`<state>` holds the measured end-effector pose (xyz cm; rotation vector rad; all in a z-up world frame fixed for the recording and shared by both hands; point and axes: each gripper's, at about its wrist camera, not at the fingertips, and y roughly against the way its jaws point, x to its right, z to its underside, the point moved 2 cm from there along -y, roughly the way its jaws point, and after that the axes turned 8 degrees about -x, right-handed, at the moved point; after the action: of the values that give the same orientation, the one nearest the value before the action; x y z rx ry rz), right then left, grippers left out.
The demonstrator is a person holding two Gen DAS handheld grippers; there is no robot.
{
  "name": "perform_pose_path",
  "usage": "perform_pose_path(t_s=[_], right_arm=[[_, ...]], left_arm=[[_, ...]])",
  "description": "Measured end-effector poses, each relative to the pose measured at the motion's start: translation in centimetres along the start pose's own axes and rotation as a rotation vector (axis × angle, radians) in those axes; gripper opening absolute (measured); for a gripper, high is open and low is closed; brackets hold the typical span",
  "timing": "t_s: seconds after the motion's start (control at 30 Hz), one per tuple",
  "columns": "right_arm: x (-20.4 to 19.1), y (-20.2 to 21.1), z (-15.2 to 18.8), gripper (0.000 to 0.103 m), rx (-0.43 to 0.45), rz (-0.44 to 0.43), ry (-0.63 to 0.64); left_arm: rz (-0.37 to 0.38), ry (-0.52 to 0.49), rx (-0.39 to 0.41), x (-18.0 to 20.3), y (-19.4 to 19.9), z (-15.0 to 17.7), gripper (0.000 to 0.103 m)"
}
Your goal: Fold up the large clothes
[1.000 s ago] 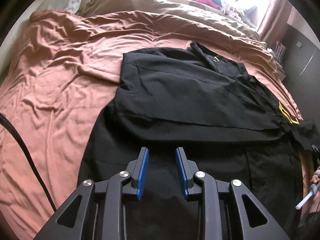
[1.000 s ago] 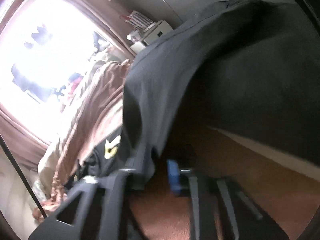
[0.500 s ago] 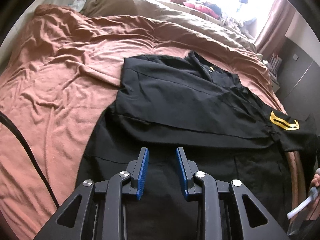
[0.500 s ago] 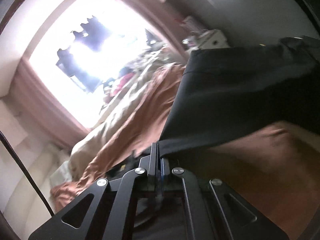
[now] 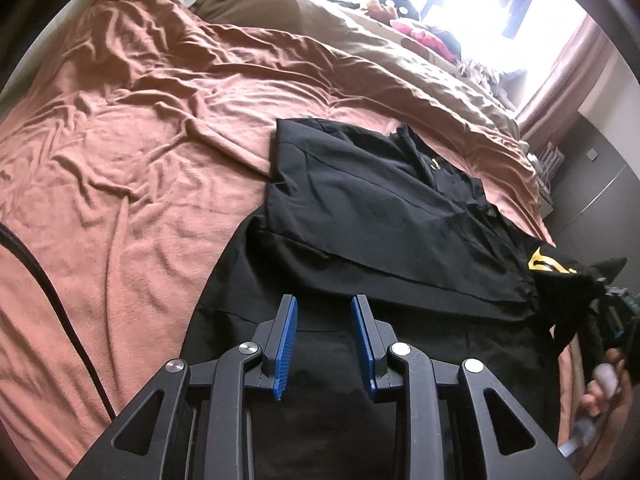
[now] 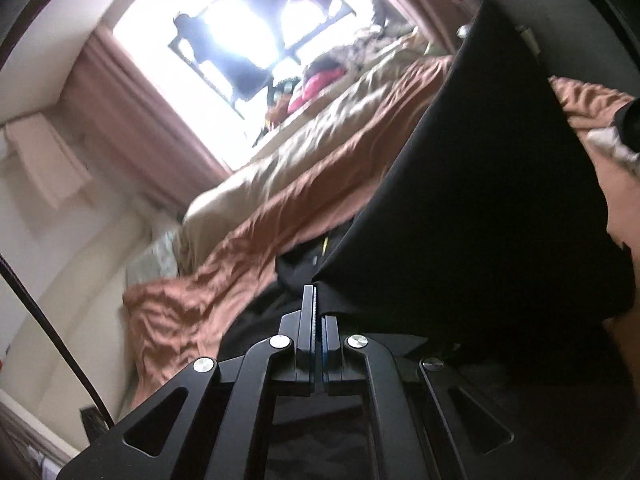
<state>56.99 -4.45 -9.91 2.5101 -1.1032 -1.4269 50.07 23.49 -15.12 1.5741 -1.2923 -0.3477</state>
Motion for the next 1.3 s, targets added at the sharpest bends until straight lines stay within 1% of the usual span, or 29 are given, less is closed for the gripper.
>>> perform_pose_path(t_s=[0.03,0.1,0.13,0.17,0.2,0.23,0.27,0.33,0.37,0.43,0.47,0.53,0.57,0.6,0.63,0.67,0.7,0.77,0.83,0.87,0.9,0.93,1.0,1.07,1.17,1.2,1.23,1.27,1.3], right_arm=[[0.0,-1.1,-0.5,0.0,-0.021,0.005,0.004],[-0.4,-2.6,-0.2,0.0,-0.071,0.016,0.015],[-0.7,-3.8,0.5,0.0,-0.106,0.026,0.023],[-0.5,-4.3,-0.7,0.0,-0.13,0.038,0.03],[-0.4,-5.3,-1.0,0.0,-0.159,0.055,0.037],[-0.5,-6.6,-1.2,0.0,-0.196,0.078,0.044],[-0.5,-8.1,-2.3,0.0,-0.236,0.108,0.051],[-0.8,-10.7,-2.8,0.0,-0.311,0.173,0.07],[-1.6,-11.3,-3.5,0.0,-0.34,0.198,0.081],[-1.7,-12.5,-3.6,0.0,-0.4,0.254,0.107],[-2.4,-13.2,-4.9,0.0,-0.413,0.266,0.11],[-2.7,-12.0,-5.7,0.0,-0.425,0.282,0.121],[-3.0,-11.0,-5.8,0.003,-0.421,0.28,0.131],[-3.0,-9.8,-5.5,0.019,-0.415,0.264,0.137],[-3.0,-8.7,-5.3,0.048,-0.413,0.232,0.136],[-3.2,-7.7,-5.0,0.063,-0.414,0.195,0.133],[-3.3,-6.7,-4.6,0.075,-0.408,0.177,0.134],[-3.1,-3.8,-4.6,0.075,-0.37,0.186,0.146],[-2.9,-0.9,-5.5,0.075,-0.326,0.154,0.131],[-2.5,0.4,-5.0,0.075,-0.304,0.147,0.12],[-2.2,1.1,-5.3,0.075,-0.279,0.155,0.108],[-1.7,2.6,-6.1,0.075,-0.244,0.18,0.093],[-0.6,4.1,-6.6,0.075,-0.196,0.218,0.065],[1.8,6.2,-7.3,0.075,-0.15,0.244,-0.016],[4.5,6.4,-7.9,0.075,-0.099,0.249,-0.138],[4.8,5.8,-8.0,0.075,-0.089,0.249,-0.15],[5.3,6.1,-8.6,0.075,-0.086,0.259,-0.159],[4.7,4.8,-8.1,0.075,-0.08,0.256,-0.152],[4.2,4.5,-8.3,0.075,-0.069,0.25,-0.136]], left_arm=[[0.004,0.004,0.0,-0.1,0.0,0.0,0.03],[0.012,0.018,0.002,-0.5,0.2,0.0,0.03],[0.016,0.024,0.004,-0.6,0.3,-0.1,0.03],[0.019,0.031,0.005,-0.8,0.3,-0.1,0.03],[0.022,0.037,0.006,-0.9,0.4,-0.1,0.03],[0.024,0.042,0.007,-1.1,0.5,-0.2,0.03],[0.027,0.047,0.006,-1.2,0.5,-0.2,0.03],[0.03,0.05,0.005,-1.2,0.5,-0.2,0.03],[0.03,0.05,0.005,-1.3,0.5,-0.2,0.03],[0.032,0.054,0.006,-1.3,0.6,-0.3,0.03],[0.034,0.057,0.008,-1.4,0.7,-0.3,0.03],[0.038,0.063,0.012,-1.3,0.7,-0.4,0.03],[0.04,0.065,0.014,-1.3,0.8,-0.5,0.03],[0.042,0.064,0.016,-1.1,0.8,-0.5,0.03],[0.042,0.061,0.017,-0.9,0.8,-0.5,0.03],[0.042,0.058,0.017,-0.8,0.8,-0.5,0.03],[0.045,0.054,0.016,-0.6,0.8,-0.4,0.03],[0.05,0.052,0.015,-0.4,0.8,-0.3,0.03],[0.052,0.05,0.015,-0.2,0.8,-0.2,0.03],[0.053,0.048,0.015,-0.1,0.9,-0.2,0.03],[0.053,0.046,0.016,-0.1,0.9,-0.2,0.03],[0.053,0.044,0.017,0.0,1.0,-0.2,0.03],[0.049,0.041,0.021,0.0,1.0,-0.2,0.03],[0.046,0.042,0.022,-0.2,1.0,-0.3,0.03],[0.045,0.048,0.016,-0.5,0.8,-0.3,0.03],[0.044,0.05,0.014,-0.6,0.8,-0.3,0.03],[0.044,0.053,0.013,-0.7,0.7,-0.4,0.03],[0.046,0.057,0.013,-0.8,0.7,-0.4,0.03],[0.05,0.064,0.013,-1.0,0.7,-0.5,0.03]])
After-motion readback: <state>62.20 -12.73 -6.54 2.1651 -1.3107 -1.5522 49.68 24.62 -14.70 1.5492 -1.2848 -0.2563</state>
